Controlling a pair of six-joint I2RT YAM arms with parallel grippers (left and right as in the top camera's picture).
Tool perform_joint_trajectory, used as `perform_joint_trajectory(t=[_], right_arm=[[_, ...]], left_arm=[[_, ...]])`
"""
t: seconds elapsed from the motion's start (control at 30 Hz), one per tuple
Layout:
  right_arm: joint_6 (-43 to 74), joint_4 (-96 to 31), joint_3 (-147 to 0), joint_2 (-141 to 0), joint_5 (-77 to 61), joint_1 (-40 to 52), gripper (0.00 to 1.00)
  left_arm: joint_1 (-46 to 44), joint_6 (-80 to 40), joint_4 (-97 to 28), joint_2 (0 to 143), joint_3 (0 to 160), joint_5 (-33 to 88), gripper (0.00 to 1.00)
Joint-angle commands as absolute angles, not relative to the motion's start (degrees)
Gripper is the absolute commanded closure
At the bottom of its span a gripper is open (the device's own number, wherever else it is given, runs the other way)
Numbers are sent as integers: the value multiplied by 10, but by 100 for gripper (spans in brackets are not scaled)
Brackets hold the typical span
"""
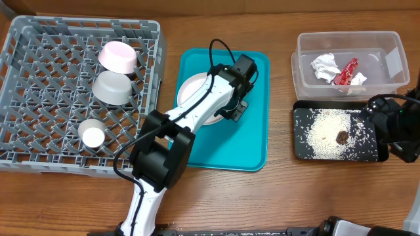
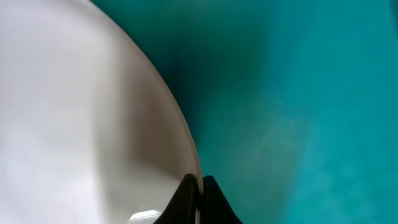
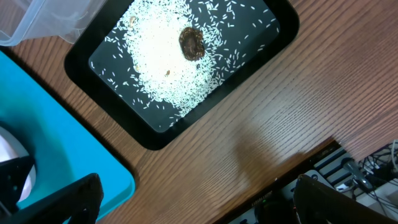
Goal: Sort waste into correct bins and load items into the dishwasher
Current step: 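Lift the white plate and stand it upright in the rack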
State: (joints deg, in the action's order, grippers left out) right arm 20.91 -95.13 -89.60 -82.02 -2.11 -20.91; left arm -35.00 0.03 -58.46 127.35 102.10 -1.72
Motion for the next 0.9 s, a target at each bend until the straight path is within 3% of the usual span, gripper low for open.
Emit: perform_joint_trajectory(t=[0.0, 0.33, 0.57, 0.87], right_arm=[[208, -949, -900, -818, -18, -207, 0], [208, -949, -900, -818, -18, -207, 0], [208, -949, -900, -818, -18, -207, 0], [208, -950, -900, -818, -18, -207, 0]], left_arm=[[-356, -46, -621, 1232, 1089, 3, 96], [-289, -95, -652, 1104, 1124, 54, 96], [-154, -72, -681, 1034, 1124, 205, 96], [-29, 16, -720, 1055, 1122, 376, 96]])
